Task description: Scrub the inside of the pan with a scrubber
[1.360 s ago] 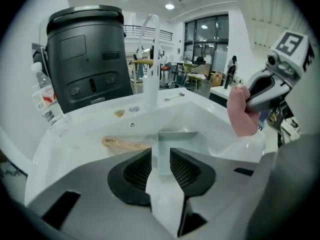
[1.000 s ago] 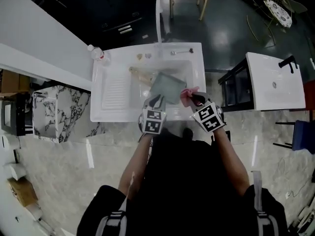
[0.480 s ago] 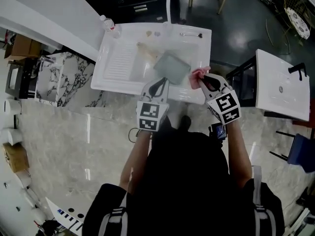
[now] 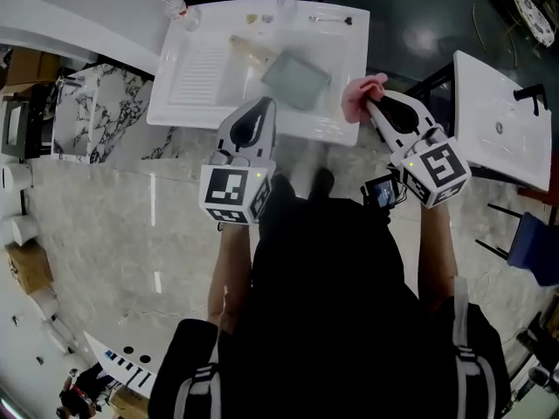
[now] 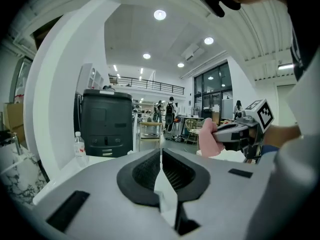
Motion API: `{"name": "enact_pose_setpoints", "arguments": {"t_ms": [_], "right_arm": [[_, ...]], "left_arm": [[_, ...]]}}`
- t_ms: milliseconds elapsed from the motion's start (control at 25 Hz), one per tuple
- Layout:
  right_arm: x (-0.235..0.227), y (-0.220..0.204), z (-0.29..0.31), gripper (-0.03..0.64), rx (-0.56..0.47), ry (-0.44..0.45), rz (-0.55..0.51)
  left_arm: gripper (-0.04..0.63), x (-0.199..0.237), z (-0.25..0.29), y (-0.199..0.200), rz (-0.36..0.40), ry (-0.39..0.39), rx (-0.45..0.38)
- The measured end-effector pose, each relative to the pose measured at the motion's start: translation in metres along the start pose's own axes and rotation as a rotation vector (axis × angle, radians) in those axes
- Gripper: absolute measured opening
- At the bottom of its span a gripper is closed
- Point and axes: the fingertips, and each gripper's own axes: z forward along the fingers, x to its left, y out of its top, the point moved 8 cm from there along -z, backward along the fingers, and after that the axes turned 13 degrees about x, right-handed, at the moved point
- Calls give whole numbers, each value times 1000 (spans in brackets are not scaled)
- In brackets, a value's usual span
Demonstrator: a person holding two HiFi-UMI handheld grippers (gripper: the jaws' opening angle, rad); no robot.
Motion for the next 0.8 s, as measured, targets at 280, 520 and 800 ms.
{"name": "enact_pose_setpoints", "arguments": {"t_ms": [280, 520, 800], "right_arm": [[4, -4, -34, 35, -94, -33, 66], [5, -10, -38, 35, -109, -24, 126], [10, -10, -38, 35, -120, -20, 124]], "left_arm": [[43, 3, -21, 0, -34, -24, -51], [43, 6, -18, 3, -23, -38, -36], [43, 0, -16, -1, -13, -50, -18]]}}
